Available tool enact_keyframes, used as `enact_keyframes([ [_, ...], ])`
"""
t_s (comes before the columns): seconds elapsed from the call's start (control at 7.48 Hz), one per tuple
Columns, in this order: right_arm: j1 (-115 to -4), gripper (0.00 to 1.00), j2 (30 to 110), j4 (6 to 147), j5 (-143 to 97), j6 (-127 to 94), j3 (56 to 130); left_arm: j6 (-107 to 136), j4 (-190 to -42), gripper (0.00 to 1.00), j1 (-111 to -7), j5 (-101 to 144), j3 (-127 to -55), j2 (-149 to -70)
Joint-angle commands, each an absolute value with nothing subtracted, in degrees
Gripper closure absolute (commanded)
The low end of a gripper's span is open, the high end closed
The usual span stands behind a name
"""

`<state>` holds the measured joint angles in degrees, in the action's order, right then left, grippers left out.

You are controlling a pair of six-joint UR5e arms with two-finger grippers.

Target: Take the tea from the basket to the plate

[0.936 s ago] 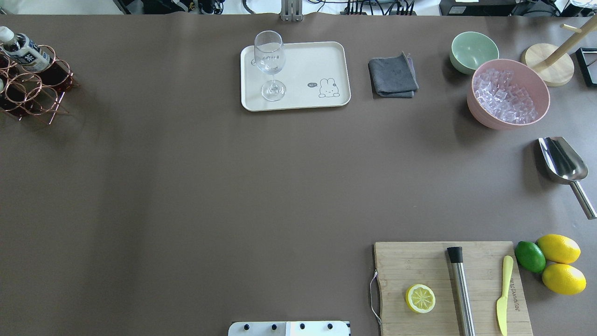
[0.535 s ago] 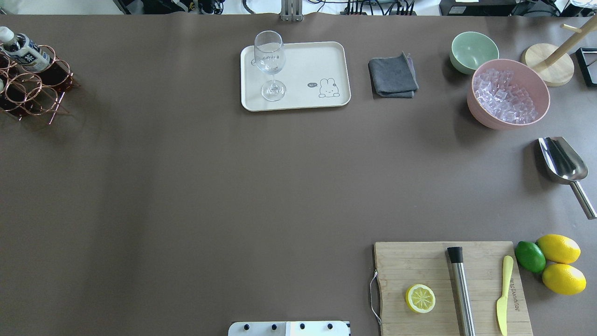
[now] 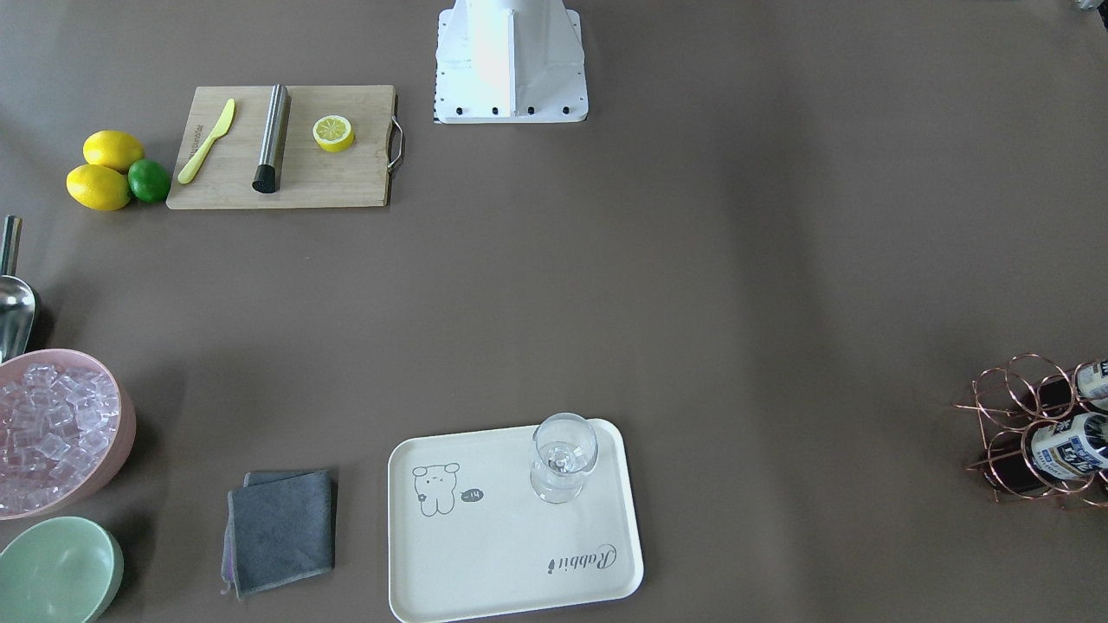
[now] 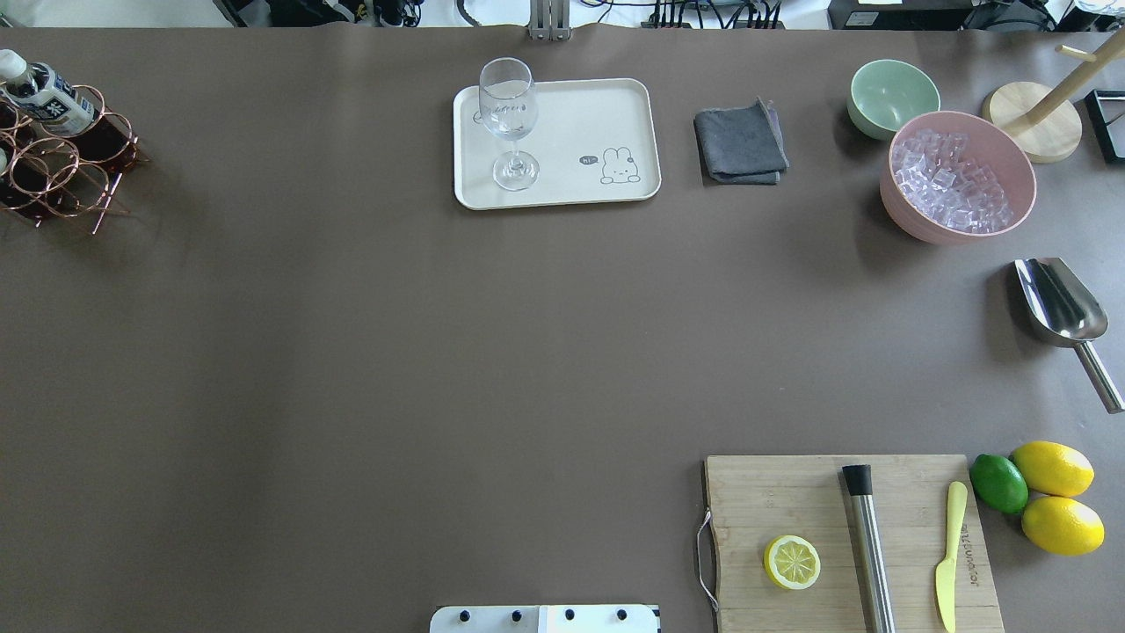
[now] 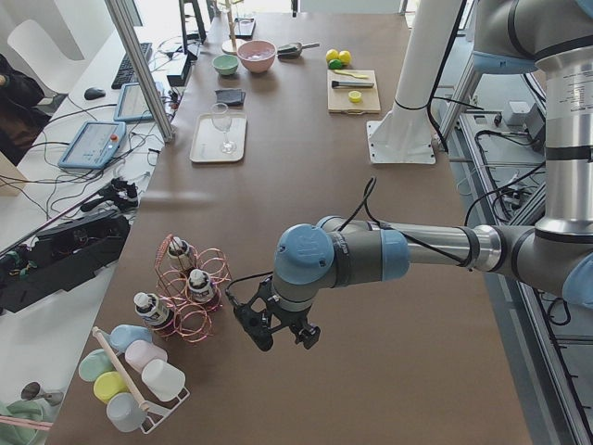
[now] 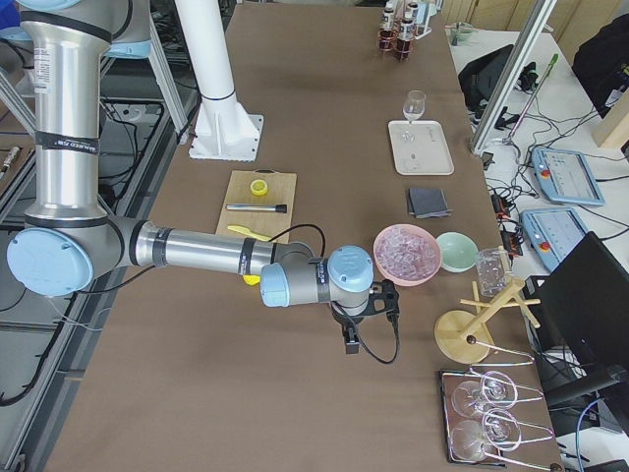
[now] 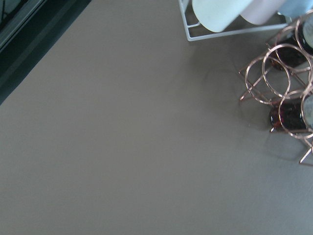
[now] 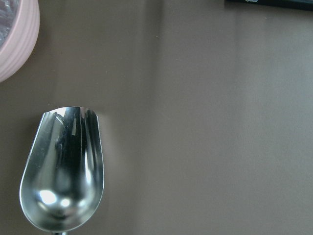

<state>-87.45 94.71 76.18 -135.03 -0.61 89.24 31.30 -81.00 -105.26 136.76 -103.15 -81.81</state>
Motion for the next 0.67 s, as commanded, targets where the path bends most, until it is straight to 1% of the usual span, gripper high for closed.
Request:
enact_keyframes([
  [0.0, -88.07, 0.0, 95.18, 71.04, -137.26, 5.34, 89.04, 57.67, -74.83, 0.03, -105.12, 137.2, -93.48, -94.33],
  [0.13, -88.07, 0.0, 95.19, 70.58, -141.55, 5.19, 89.47, 61.75, -72.88, 0.02, -104.07, 137.11, -87.34, -101.53],
  [0.27, -88.24, 0.0, 94.4, 70.49, -142.46, 5.27, 89.91, 64.14, -68.68, 0.02, -102.76, 137.11, -83.1, -108.13],
  [0.4, -88.24, 0.0, 93.61, 70.58, -142.47, 5.01, 92.0, 65.47, -67.08, 0.03, -101.7, 137.11, -81.32, -111.85],
  [0.53, -88.16, 0.0, 92.04, 70.58, -143.51, 5.1, 92.98, 70.44, -67.67, 0.03, -98.82, 137.28, -80.86, -113.45],
])
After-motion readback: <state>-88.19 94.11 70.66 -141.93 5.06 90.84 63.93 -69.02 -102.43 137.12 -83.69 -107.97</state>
